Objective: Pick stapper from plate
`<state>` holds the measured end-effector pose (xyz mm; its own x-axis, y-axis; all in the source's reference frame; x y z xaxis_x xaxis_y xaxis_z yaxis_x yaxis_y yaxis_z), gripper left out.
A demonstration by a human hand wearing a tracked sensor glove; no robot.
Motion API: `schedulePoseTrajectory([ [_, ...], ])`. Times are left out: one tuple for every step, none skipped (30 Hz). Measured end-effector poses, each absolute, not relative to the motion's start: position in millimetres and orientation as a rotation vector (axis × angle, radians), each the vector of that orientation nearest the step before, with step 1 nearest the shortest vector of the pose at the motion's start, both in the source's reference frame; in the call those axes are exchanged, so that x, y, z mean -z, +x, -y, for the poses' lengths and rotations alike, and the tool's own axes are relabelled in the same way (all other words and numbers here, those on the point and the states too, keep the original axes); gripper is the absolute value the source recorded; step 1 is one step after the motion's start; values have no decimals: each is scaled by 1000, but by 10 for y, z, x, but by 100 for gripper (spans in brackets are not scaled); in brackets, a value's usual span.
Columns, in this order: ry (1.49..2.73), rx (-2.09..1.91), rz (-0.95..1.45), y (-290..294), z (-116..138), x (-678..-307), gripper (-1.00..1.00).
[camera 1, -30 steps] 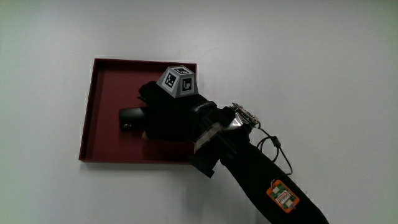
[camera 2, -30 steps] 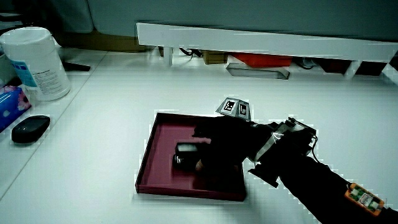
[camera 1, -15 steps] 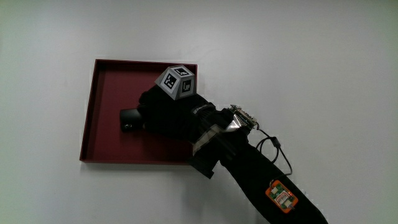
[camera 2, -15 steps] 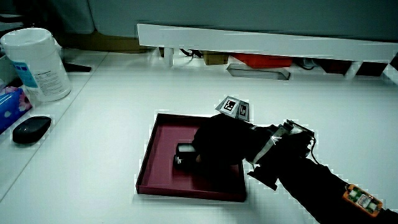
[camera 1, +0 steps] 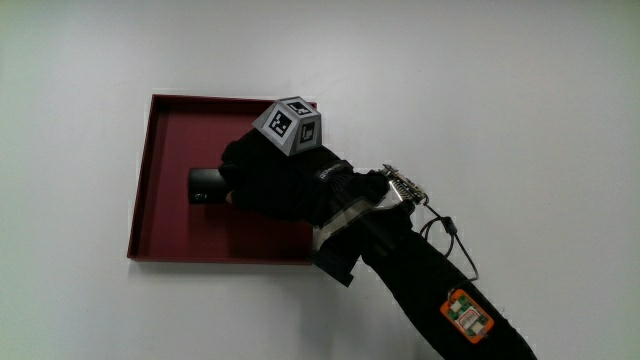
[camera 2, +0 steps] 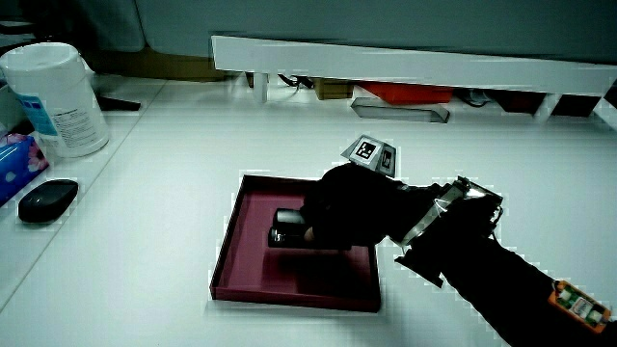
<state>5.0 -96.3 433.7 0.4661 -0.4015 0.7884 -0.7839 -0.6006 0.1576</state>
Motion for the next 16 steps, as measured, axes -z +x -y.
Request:
schedulePoseTrajectory([
  [2179, -1039, 989, 87, 972, -4301, 100],
  [2162, -1043, 958, 130, 968, -4236, 100],
  [2187, -977, 854, 191, 931, -4029, 100],
  [2200, -988, 891, 231, 943, -4018, 100],
  [2200, -1007, 894, 274, 945, -3984, 100],
  [2194, -1013, 857, 326, 940, -3945, 100],
  [2225, -1014, 909, 374, 951, -3925, 100],
  [2221, -1004, 872, 424, 943, -3875, 100],
  [2229, -995, 845, 471, 936, -3829, 100],
  [2260, -964, 844, 509, 934, -3783, 100],
  [2274, -962, 851, 546, 940, -3774, 100],
  [2270, -995, 874, 586, 953, -3797, 100],
  [2274, -1037, 930, 634, 974, -3833, 100],
  [2299, -1031, 924, 689, 987, -3834, 100],
  [2219, -1073, 756, 748, 970, -3810, 100],
  [2311, -1095, 1023, 798, 1023, -3857, 100],
])
